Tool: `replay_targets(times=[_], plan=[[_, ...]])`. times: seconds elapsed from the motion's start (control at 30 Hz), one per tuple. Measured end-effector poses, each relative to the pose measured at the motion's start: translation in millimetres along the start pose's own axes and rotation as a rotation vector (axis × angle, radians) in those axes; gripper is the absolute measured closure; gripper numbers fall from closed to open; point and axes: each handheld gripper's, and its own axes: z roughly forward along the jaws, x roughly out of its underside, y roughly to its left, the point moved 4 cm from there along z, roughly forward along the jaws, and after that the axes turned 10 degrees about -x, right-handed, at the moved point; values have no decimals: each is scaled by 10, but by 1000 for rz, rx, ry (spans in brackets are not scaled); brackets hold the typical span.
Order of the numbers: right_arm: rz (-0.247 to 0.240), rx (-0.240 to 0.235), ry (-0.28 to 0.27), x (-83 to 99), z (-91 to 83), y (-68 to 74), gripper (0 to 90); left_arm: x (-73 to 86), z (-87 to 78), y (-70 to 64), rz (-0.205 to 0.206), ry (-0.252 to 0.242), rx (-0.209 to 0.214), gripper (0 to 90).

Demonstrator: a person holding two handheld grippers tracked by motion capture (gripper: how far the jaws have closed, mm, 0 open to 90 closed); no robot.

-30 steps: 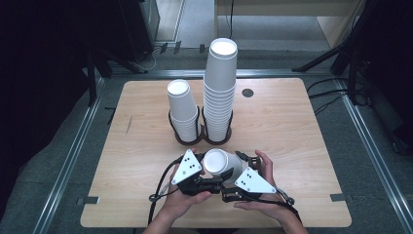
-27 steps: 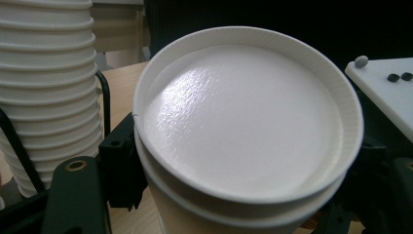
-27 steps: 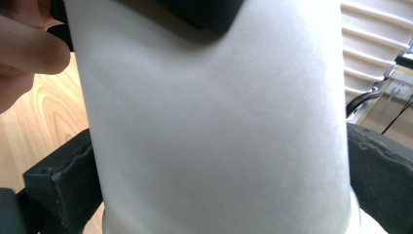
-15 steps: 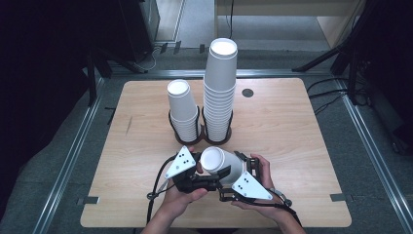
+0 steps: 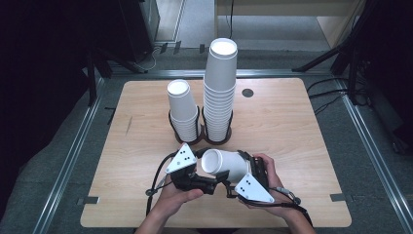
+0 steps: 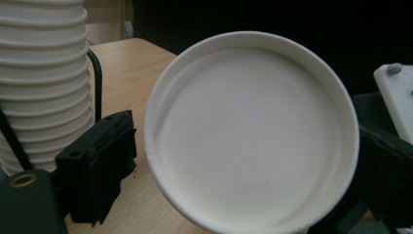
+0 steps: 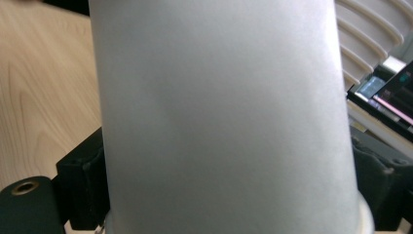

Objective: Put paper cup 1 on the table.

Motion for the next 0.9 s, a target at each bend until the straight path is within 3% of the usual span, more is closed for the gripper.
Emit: replay_targets(times=[0.1, 0.17, 0.27, 0.3, 0.33, 0.37, 0.47, 0.67, 0.9], plan=[[-83, -8, 41, 14, -30, -17, 95, -1, -6, -22, 36, 39, 17, 18], [-109, -7, 62, 30, -37, -26, 95, 13, 8, -35, 50, 65, 26, 18], [-157, 6, 94, 61, -45, -54, 95, 31, 26, -31, 58, 87, 20, 18], [-182, 13, 108, 70, -48, -65, 95, 37, 32, -28, 63, 97, 16, 18], [-237, 34, 148, 89, -67, -90, 95, 43, 37, -28, 66, 104, 11, 18], [-237, 34, 148, 89, -67, -90, 95, 48, 41, -26, 73, 111, 6, 18], [-308, 52, 190, 95, -93, -113, 95, 67, 66, -30, 88, 135, -8, 18], [-385, 64, 229, 100, -112, -107, 95, 94, 101, -35, 91, 167, -9, 20], [-434, 59, 221, 73, -103, -65, 95, 123, 137, -27, 81, 183, -16, 60]])
